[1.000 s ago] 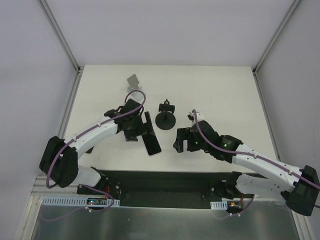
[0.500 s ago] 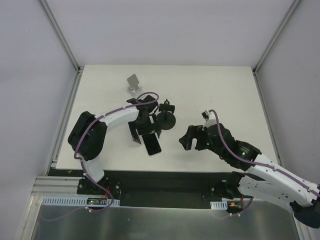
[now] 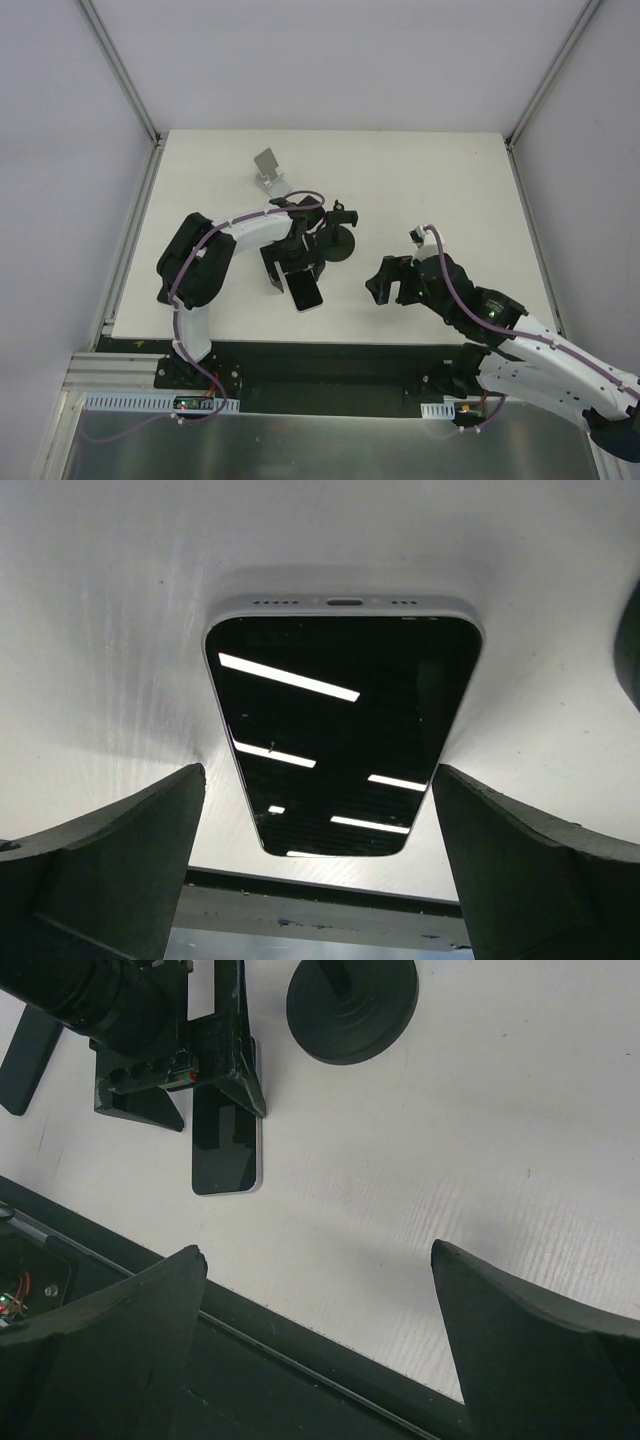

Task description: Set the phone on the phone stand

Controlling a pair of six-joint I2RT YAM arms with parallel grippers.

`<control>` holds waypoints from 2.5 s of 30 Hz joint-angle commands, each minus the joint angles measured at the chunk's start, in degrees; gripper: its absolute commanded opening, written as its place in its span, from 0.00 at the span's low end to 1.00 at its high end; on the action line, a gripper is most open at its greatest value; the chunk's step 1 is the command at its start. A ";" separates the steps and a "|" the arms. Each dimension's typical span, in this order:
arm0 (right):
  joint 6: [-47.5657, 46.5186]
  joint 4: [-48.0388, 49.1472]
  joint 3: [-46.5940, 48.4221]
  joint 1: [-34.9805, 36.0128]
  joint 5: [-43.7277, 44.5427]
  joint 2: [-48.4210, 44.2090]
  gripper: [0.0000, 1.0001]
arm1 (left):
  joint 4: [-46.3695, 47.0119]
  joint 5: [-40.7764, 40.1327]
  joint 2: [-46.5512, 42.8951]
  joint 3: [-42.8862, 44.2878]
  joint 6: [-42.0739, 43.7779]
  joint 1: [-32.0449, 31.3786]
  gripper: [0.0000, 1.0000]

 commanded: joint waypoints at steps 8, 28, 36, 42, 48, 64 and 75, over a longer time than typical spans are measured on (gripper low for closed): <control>-0.57 -0.93 -0.29 0.04 2.07 -1.67 0.96 | -2.15 -5.07 2.52 -1.22 -5.56 -1.48 0.81; 18.77 27.25 -10.57 4.07 -6.28 14.04 0.98 | 15.43 2.48 -19.09 -24.24 -10.31 -1.13 0.00; 19.03 39.85 -6.10 11.28 -4.87 28.64 0.99 | 20.44 8.99 -31.66 -29.70 -13.83 -1.05 0.00; 18.95 44.94 -4.25 14.71 -4.87 34.45 0.96 | 20.89 9.87 -40.01 -31.28 -16.73 -0.87 0.00; 17.98 45.03 -0.82 17.09 -3.03 38.06 0.84 | 21.94 12.33 -44.32 -31.37 -19.19 -0.78 0.00; 6.23 33.22 -0.29 16.83 -0.21 26.21 0.01 | 26.51 15.68 -53.19 -33.56 -8.34 -0.78 0.66; -20.50 -11.00 13.15 7.07 -33.68 14.07 0.01 | 26.51 38.46 -59.80 -25.05 34.23 -0.52 0.79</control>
